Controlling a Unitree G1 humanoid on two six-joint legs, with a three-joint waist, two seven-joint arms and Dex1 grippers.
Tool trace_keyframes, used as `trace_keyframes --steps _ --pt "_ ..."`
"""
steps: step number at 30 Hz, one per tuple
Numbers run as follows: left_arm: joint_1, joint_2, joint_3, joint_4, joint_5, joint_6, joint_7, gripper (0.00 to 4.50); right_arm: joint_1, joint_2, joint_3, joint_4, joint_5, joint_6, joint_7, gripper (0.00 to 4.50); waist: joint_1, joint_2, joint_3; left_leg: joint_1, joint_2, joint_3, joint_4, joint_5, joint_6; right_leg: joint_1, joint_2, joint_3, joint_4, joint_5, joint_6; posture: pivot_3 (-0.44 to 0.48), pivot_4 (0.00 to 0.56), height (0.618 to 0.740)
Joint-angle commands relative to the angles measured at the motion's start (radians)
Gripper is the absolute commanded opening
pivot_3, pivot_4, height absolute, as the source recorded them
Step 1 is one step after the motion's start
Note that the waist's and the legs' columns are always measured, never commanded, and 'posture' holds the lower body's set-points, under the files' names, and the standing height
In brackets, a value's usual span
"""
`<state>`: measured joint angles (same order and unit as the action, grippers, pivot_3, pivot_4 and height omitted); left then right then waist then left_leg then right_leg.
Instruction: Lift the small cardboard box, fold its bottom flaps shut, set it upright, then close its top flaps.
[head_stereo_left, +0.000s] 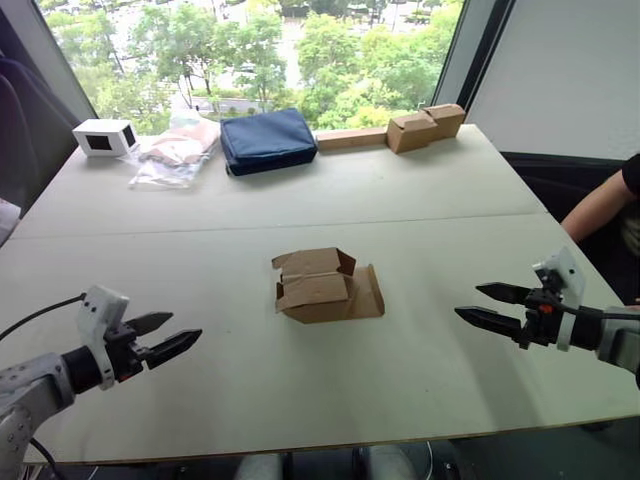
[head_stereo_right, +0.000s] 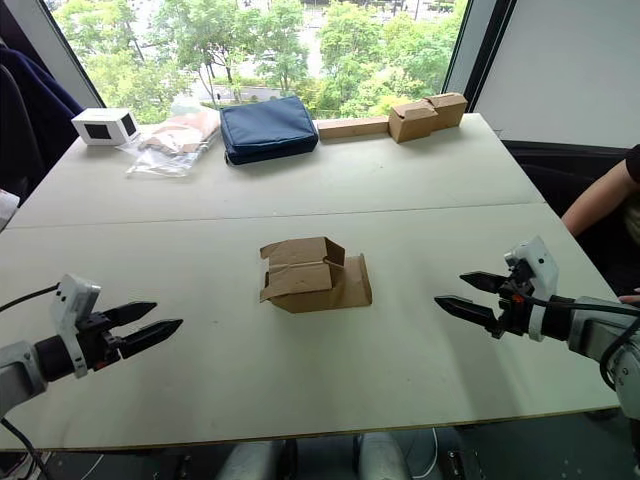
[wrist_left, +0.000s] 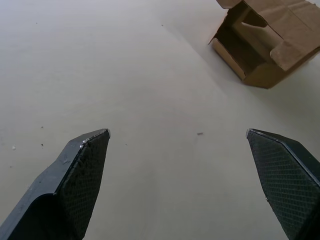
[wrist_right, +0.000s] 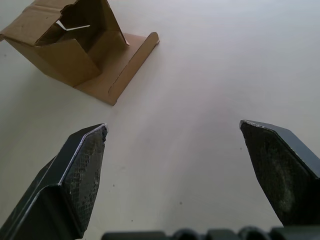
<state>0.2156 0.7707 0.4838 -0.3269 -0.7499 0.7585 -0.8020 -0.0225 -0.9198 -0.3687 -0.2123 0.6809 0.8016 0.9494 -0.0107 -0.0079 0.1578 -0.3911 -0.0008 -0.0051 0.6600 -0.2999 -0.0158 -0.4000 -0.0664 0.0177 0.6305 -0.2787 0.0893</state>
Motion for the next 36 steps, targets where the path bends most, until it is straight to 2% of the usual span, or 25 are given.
trace_keyframes --steps 1,8,13,16,19,22,23,27,29,36 --pt "0.007 0.005 0.019 -0.020 0.012 -0.012 0.010 4.50 -0.018 0.013 -0.013 -0.008 0.006 -0.018 -0.007 4.46 -0.001 0.000 0.000 0.000 0.000 0.000 0.000 0.000 0.000 0.000 0.000 0.000 0.000 0.000 0.000 0.000 0.150 0.740" --pt "-0.011 -0.005 0.013 -0.019 0.020 -0.028 0.027 4.50 -0.037 0.056 -0.013 -0.008 -0.008 -0.042 -0.061 4.46 0.000 0.000 0.000 0.000 0.000 0.000 0.000 0.000 0.000 0.000 0.000 0.000 0.000 0.000 0.000 0.000 0.150 0.740" --pt "-0.020 -0.020 0.036 -0.016 -0.040 0.007 0.015 4.50 -0.073 0.078 -0.031 0.016 -0.012 -0.076 -0.066 4.46 0.000 0.000 0.000 0.000 0.000 0.000 0.000 0.000 0.000 0.000 0.000 0.000 0.000 0.000 0.000 0.000 0.150 0.740" --pt "-0.025 -0.013 0.034 -0.009 -0.028 0.000 0.026 4.50 -0.078 0.079 -0.034 0.023 -0.014 -0.085 -0.068 4.46 0.000 0.000 0.000 0.000 0.000 0.000 0.000 0.000 0.000 0.000 0.000 0.000 0.000 0.000 0.000 0.000 0.150 0.740" --pt "-0.004 0.017 -0.013 -0.019 0.096 -0.093 0.035 4.50 -0.101 0.094 -0.040 0.038 -0.029 -0.084 -0.125 4.46 -0.001 0.000 0.000 0.000 0.000 0.000 0.000 0.000 0.000 0.000 0.000 0.000 0.000 0.000 0.000 0.000 0.150 0.740" --pt "0.016 0.037 -0.077 -0.023 0.297 -0.250 0.098 4.50 -0.103 0.076 -0.003 0.052 -0.092 -0.145 -0.120 4.46 -0.001 0.001 -0.001 0.000 0.000 0.001 -0.001 0.000 0.000 -0.001 0.000 0.000 0.000 0.000 0.000 0.000 0.150 0.740" --pt "0.006 0.040 -0.087 -0.012 0.314 -0.261 0.102 4.50 -0.102 0.074 0.007 0.056 -0.100 -0.156 -0.111 4.46 -0.001 0.001 -0.001 0.000 -0.001 0.001 -0.002 0.000 0.000 -0.001 -0.001 0.000 0.000 0.000 0.000 0.000 0.150 0.740" --pt "-0.077 0.036 -0.034 0.035 0.091 -0.094 -0.008 4.50 -0.082 0.054 0.041 0.059 -0.141 -0.193 -0.071 4.46 0.002 0.001 -0.001 0.000 -0.001 0.001 -0.003 0.000 0.000 -0.002 -0.001 0.000 0.000 0.000 0.000 0.000 0.150 0.740" --pt "-0.114 0.030 -0.010 0.059 0.028 -0.042 -0.022 4.50 -0.066 0.051 0.029 0.041 -0.131 -0.185 -0.063 4.46 0.001 0.001 -0.001 0.000 -0.001 0.001 -0.002 0.000 0.000 -0.002 -0.001 0.000 0.000 0.000 0.000 0.000 0.150 0.740" --pt "-0.233 0.066 -0.060 0.148 -0.003 0.070 -0.035 4.50 -0.008 0.052 -0.023 -0.026 -0.103 -0.159 -0.067 4.46 -0.002 0.002 -0.001 0.000 -0.001 0.001 -0.002 0.000 0.000 -0.002 -0.001 -0.001 0.001 0.002 0.003 0.000 0.150 0.740"
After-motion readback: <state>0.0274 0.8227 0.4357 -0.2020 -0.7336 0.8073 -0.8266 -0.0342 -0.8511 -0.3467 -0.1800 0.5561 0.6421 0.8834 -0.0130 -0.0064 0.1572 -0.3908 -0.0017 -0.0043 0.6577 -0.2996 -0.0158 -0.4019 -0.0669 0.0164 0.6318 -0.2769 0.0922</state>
